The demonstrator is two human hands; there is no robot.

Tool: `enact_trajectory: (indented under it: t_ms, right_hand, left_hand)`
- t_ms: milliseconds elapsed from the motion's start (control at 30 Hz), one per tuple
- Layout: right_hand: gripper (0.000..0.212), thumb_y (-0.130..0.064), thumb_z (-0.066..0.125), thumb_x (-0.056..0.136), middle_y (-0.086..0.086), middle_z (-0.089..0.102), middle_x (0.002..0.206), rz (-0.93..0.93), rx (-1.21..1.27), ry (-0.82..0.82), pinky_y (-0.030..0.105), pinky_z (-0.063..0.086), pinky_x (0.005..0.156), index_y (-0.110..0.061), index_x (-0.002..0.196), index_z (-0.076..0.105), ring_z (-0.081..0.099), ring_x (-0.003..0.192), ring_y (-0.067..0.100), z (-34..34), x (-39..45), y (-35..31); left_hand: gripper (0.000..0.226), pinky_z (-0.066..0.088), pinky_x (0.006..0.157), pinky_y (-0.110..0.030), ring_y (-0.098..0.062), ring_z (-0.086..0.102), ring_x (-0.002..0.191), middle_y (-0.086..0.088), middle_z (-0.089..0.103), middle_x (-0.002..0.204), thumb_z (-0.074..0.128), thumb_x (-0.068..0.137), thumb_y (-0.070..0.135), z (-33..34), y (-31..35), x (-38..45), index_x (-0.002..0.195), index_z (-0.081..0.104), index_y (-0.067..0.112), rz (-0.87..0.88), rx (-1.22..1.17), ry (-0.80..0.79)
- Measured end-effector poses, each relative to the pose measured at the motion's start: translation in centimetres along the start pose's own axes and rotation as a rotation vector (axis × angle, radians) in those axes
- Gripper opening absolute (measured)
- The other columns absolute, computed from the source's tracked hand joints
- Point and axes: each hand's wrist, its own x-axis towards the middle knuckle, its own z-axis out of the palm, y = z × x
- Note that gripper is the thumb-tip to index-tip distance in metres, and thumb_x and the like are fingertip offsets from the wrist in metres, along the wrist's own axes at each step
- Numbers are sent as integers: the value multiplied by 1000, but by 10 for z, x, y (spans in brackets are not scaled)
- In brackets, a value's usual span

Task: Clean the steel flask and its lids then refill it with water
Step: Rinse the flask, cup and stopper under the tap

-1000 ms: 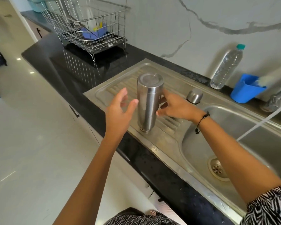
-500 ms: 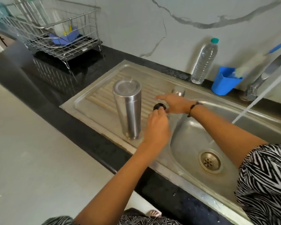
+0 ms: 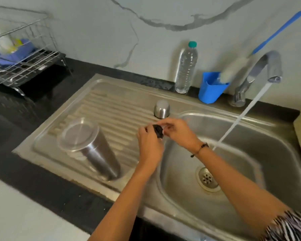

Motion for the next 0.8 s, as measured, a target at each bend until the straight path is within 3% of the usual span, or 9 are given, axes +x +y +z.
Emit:
enact_trajectory:
  t_ms: [100, 233, 300, 400, 467, 567, 667, 800]
  right_hand:
    - [37, 10, 58, 80, 1, 70, 95, 46, 69, 222, 26, 50, 88, -19, 100, 70, 65, 88, 14, -41, -28, 7]
    - [33, 5, 57, 84, -8, 67, 94, 91, 125, 469, 15, 45, 85, -21, 99, 69, 60, 88, 3, -102, -65, 17]
    - [29, 1, 55, 88, -6, 67, 96, 132, 171, 578, 13, 45, 82, -21, 101, 69, 59, 90, 4, -124, -80, 32]
    - [25, -4, 53, 91, -5, 66, 95, 192, 240, 677, 13, 46, 74, -22, 102, 66, 59, 89, 10, -140, -88, 57]
    - [25, -6, 54, 91, -9, 67, 92, 193, 239, 705, 22, 48, 79, -27, 99, 66, 60, 90, 13, -146, -89, 72]
    - [19, -12, 57, 89, -5, 70, 93, 121, 234, 653, 27, 49, 83, -23, 100, 69, 63, 88, 11, -149, -80, 82]
    - [23, -15, 55, 88, 2, 70, 97, 39, 276, 572, 25, 50, 83, -23, 106, 66, 64, 90, 13, -147, -67, 81]
    - [25, -6, 50, 93, -2, 62, 99, 162, 497, 593, 17, 48, 78, -21, 113, 57, 58, 89, 5, -141, -52, 81]
  left_hand:
    - [57, 27, 102, -29, -33, 40, 124, -18, 42, 130, 63, 87, 7, 18, 36, 3, 139, 41, 5, 124, -86, -89]
    - [59, 36, 108, -39, -26, 47, 125, -14, 47, 135, 63, 87, 7, 55, 89, 5, 142, 42, 13, 218, -365, -272]
    - [45, 43, 104, -38, -21, 56, 114, -10, 58, 127, 59, 89, 3, 73, 114, 5, 133, 52, 14, 123, -644, -420]
    - [34, 49, 96, -37, -20, 61, 100, -12, 59, 121, 47, 97, 1, 93, 142, 10, 129, 51, 8, -164, -1032, -675]
    - [23, 50, 91, -35, -20, 62, 97, -13, 62, 113, 40, 101, 9, 104, 152, 16, 117, 56, 8, -273, -1169, -816]
    - [35, 50, 89, -37, -21, 62, 98, -12, 67, 103, 37, 102, 34, 116, 160, 27, 110, 60, 9, -350, -1225, -930]
    - [37, 50, 79, -32, -18, 63, 91, -8, 69, 92, 39, 100, 42, 128, 170, 38, 101, 64, 14, -400, -1210, -863]
    - [36, 45, 68, -27, -14, 60, 76, -3, 67, 76, 39, 101, 40, 138, 181, 53, 89, 65, 17, -516, -1226, -821]
